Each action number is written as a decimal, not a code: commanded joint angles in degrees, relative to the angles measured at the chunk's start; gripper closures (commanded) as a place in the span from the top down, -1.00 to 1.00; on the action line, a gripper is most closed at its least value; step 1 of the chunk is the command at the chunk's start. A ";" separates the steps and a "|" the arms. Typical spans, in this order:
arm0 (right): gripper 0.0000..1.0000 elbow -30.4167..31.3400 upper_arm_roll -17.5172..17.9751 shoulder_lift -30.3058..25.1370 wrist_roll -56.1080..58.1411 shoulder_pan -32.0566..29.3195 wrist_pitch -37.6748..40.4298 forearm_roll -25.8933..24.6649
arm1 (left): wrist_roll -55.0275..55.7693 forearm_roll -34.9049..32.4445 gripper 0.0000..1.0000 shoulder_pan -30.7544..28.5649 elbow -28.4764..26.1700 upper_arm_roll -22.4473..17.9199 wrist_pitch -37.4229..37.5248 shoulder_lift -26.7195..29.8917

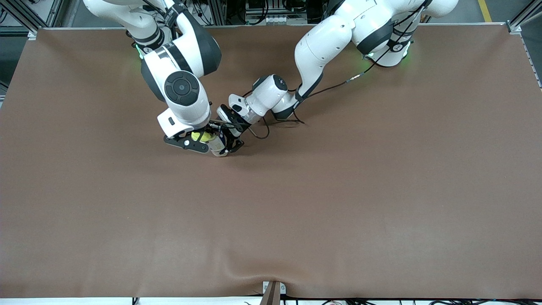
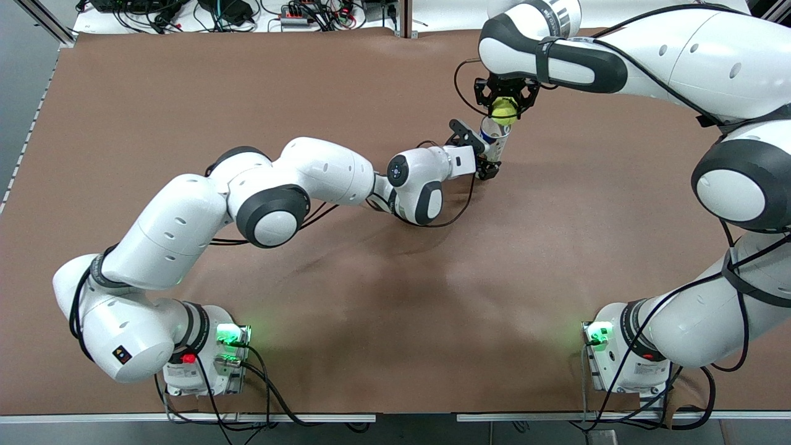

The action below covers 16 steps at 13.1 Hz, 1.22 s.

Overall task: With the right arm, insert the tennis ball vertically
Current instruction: 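Push the second ball down into the can with the right gripper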

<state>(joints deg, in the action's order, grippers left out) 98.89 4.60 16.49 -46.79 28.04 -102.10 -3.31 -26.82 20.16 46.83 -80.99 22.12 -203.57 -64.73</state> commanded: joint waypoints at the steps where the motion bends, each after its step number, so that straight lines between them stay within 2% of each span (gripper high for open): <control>1: -1.00 0.16 0.33 -0.31 -0.23 0.00 0.15 -0.56 | 0.19 1.28 0.65 0.55 -1.19 -0.24 -0.07 0.49; 7: -1.00 0.16 0.50 -1.02 0.04 0.26 2.70 -0.03 | 0.19 1.28 0.65 0.55 -1.19 -0.24 -0.07 0.49; 11: -1.00 -0.19 0.50 -1.10 0.04 0.35 2.53 1.99 | 0.19 1.28 0.65 0.63 -1.19 -0.24 -0.07 0.40; 16: -1.00 -0.19 0.42 -1.10 0.04 0.70 2.17 2.17 | 0.19 1.28 0.65 0.63 -1.19 -0.24 -0.07 0.40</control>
<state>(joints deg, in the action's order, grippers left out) 98.52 5.30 16.42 -46.76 28.33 -100.30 -1.86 -26.82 20.16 46.84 -81.04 22.13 -203.57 -64.73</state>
